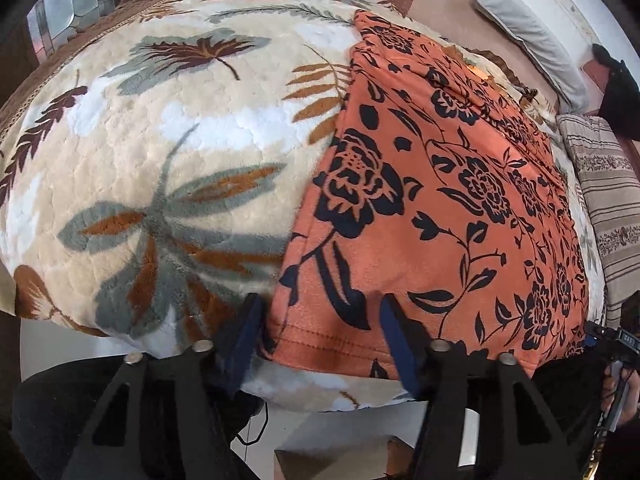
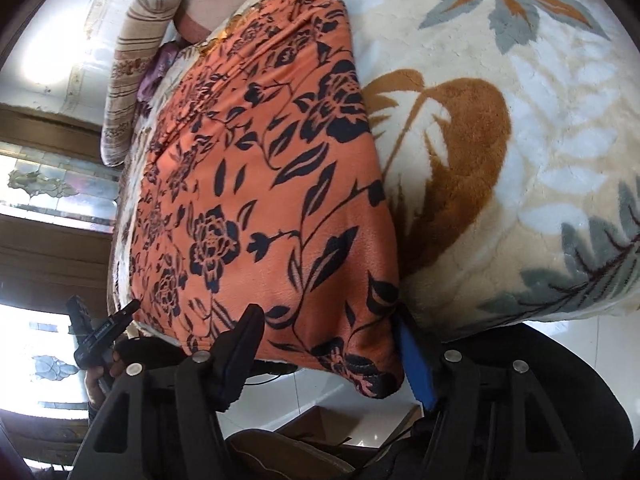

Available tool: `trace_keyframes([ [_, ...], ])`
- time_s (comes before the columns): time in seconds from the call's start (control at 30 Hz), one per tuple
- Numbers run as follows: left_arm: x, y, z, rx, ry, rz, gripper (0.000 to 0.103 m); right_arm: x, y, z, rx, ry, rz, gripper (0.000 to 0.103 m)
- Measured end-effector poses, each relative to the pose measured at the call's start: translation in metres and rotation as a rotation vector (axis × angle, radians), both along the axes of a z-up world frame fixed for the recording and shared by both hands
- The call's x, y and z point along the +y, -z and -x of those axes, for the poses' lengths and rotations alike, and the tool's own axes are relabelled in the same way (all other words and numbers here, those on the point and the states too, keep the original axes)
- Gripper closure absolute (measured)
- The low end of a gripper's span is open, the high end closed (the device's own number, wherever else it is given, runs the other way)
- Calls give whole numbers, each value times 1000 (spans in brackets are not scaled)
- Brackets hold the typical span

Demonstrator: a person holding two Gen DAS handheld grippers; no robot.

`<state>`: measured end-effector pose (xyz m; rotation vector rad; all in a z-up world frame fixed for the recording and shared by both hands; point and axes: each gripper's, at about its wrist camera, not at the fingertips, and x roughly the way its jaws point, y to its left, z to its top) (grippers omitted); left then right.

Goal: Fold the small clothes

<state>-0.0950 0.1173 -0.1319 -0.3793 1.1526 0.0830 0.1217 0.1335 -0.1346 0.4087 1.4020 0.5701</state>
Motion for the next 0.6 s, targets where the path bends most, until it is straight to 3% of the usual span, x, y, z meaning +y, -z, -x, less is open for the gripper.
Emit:
trace_keyframes([
  [0.1,-12,2,-5,12,33,-64,31,-7,2,8,2,-8,6,34],
  [0.17,-16,2,-5,13,46,-105,39,-16,5,15,-3,-19,14,36],
  [0.2,-16,2,-5,16,45,-134,56,-16,7,12,-4,-18,25,48],
  [0.23,-14,0,-5,10,49,-120,76,-15,10,10,-3,-10,50,68],
  [0.27,-9,-2,-5,7,51,-65,91,-24,10,15,0,-5,64,77],
  [0.3,-4,-5,-4,9,45,-10,95,-23,14,12,6,2,52,92],
  [0.47,0,-32,0,-53,31,20,95,-34,-10,7,-51,32,-25,94],
  [0.6,-3,-10,-10,26,12,-19,86,-20,-4,-10,-29,39,11,84],
])
